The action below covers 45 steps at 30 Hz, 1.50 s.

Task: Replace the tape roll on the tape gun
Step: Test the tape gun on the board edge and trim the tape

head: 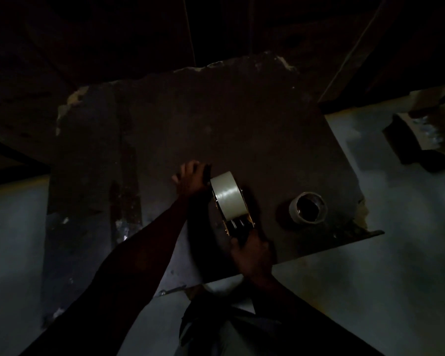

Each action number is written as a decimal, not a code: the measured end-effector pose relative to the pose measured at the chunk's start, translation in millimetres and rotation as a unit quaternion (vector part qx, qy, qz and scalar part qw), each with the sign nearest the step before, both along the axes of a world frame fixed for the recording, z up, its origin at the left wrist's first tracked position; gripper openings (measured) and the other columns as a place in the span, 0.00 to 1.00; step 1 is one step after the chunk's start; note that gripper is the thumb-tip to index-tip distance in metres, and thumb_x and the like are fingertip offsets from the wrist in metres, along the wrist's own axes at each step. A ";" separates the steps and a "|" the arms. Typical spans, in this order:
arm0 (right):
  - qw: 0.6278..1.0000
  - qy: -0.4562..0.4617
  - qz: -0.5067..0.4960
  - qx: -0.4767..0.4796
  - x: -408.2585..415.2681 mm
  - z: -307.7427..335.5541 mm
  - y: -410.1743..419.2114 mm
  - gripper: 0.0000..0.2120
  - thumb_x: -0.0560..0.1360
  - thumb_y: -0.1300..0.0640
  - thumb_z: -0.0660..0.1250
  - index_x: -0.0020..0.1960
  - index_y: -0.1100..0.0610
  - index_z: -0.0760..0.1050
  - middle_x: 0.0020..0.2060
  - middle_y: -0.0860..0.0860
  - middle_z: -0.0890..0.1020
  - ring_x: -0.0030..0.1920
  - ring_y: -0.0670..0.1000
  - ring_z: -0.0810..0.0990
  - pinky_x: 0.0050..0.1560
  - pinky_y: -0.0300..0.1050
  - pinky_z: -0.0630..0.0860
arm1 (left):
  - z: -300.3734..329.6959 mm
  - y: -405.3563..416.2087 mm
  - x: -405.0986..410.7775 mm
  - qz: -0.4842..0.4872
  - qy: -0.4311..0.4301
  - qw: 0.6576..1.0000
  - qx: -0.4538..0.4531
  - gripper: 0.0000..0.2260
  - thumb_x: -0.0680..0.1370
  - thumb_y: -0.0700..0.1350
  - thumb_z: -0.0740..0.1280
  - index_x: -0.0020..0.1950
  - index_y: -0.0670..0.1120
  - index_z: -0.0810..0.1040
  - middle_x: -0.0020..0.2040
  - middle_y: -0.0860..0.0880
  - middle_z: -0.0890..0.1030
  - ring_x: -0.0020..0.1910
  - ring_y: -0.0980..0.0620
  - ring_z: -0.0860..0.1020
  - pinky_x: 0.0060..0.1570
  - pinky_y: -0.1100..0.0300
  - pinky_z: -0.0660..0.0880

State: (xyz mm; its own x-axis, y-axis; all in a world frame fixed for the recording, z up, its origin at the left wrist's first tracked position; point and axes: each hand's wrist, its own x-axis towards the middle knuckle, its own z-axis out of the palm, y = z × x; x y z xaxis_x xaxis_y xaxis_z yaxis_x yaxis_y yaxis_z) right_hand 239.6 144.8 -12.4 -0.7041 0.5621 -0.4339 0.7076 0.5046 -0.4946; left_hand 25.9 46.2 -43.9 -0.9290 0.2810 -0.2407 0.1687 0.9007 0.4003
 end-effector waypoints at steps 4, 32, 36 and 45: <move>0.994 -0.090 0.018 -0.067 -20.9 -3.7 10.9 0.32 0.70 0.32 0.63 0.62 0.54 0.77 0.59 0.56 0.82 0.60 0.59 0.81 0.58 0.49 0.76 | -13.7 -2.9 3.6 0.058 0.055 0.997 0.009 0.32 0.66 0.63 0.51 0.71 0.61 0.61 0.75 0.51 0.59 0.76 0.48 0.51 0.67 0.31 0.48; 0.990 -0.046 0.066 -0.113 49.6 -39.8 5.1 0.11 0.71 0.59 0.66 0.48 0.56 0.86 0.37 0.57 0.85 0.37 0.60 0.85 0.34 0.44 0.81 | -19.3 -2.9 -10.3 0.005 -0.019 0.999 -0.038 0.51 0.58 0.82 0.54 0.75 0.58 0.50 0.79 0.54 0.44 0.77 0.48 0.37 0.66 0.29 0.33; 0.966 -0.065 0.015 -0.250 77.1 -15.9 6.6 0.20 0.68 0.29 0.62 0.43 0.45 0.76 0.36 0.40 0.77 0.32 0.36 0.76 0.32 0.26 0.72 | -11.3 0.7 -4.7 -0.013 -0.016 0.999 -0.049 0.46 0.64 0.78 0.56 0.75 0.56 0.52 0.79 0.49 0.48 0.77 0.43 0.41 0.66 0.28 0.38; 0.984 -0.034 0.010 -0.177 82.7 -32.5 13.6 0.11 0.76 0.51 0.64 0.54 0.54 0.78 0.46 0.54 0.82 0.52 0.56 0.81 0.54 0.44 0.75 | -22.3 -17.4 58.5 -0.365 0.101 0.913 -0.150 0.28 0.78 0.54 0.55 0.77 0.52 0.53 0.78 0.49 0.57 0.76 0.46 0.58 0.67 0.37 0.62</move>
State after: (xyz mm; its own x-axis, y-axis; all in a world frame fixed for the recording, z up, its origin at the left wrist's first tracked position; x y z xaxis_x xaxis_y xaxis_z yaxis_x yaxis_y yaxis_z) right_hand 322.3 158.4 -44.9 -0.6755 0.3538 -0.6469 0.7373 0.3236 -0.5930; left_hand 84.5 28.8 -66.2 -0.5537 0.7935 -0.2526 0.8119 0.5818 0.0481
